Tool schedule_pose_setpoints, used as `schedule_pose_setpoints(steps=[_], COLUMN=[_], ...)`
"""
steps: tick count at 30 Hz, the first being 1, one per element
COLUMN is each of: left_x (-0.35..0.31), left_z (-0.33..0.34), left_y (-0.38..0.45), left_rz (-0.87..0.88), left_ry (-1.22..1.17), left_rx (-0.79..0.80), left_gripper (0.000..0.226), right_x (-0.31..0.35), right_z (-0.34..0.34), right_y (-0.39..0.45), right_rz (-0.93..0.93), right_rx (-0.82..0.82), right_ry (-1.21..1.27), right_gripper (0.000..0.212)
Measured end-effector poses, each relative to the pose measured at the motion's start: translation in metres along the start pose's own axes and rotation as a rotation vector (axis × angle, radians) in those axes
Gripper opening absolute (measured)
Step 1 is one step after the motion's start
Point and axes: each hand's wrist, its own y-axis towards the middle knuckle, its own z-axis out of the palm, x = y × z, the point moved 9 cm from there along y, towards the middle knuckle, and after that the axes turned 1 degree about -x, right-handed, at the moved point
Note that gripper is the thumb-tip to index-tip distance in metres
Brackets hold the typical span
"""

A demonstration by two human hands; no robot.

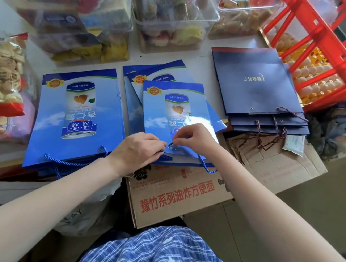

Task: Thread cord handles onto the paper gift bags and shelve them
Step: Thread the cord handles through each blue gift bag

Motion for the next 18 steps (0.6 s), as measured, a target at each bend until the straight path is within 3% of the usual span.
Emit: schedule_pose_setpoints(steps=[3,13,18], left_x=[0.0,0.003,0.013], left_z=[-0.005,-0.01,-0.017], left_y=[0.004,0.005,0.01], left_rz=[-0.001,-0.025,-0.085], left_ry=[-0.009,-0.036,-0.061], left_rx=[0.002,0.006,0.004], left_gripper=[0.03,0.03,0.03], right_x=[0.013,0.028,0.029], right_z=[-0.003,0.005,-0.001], right_y=[0.004,0.004,0.007], right_rz=[-0.02,-0.067,-0.069], right_rx=[0.038,0.128,-0.021], right_ry=[-0.044,-0.198,-0.11], right_gripper=[0.007,0.004,0.007])
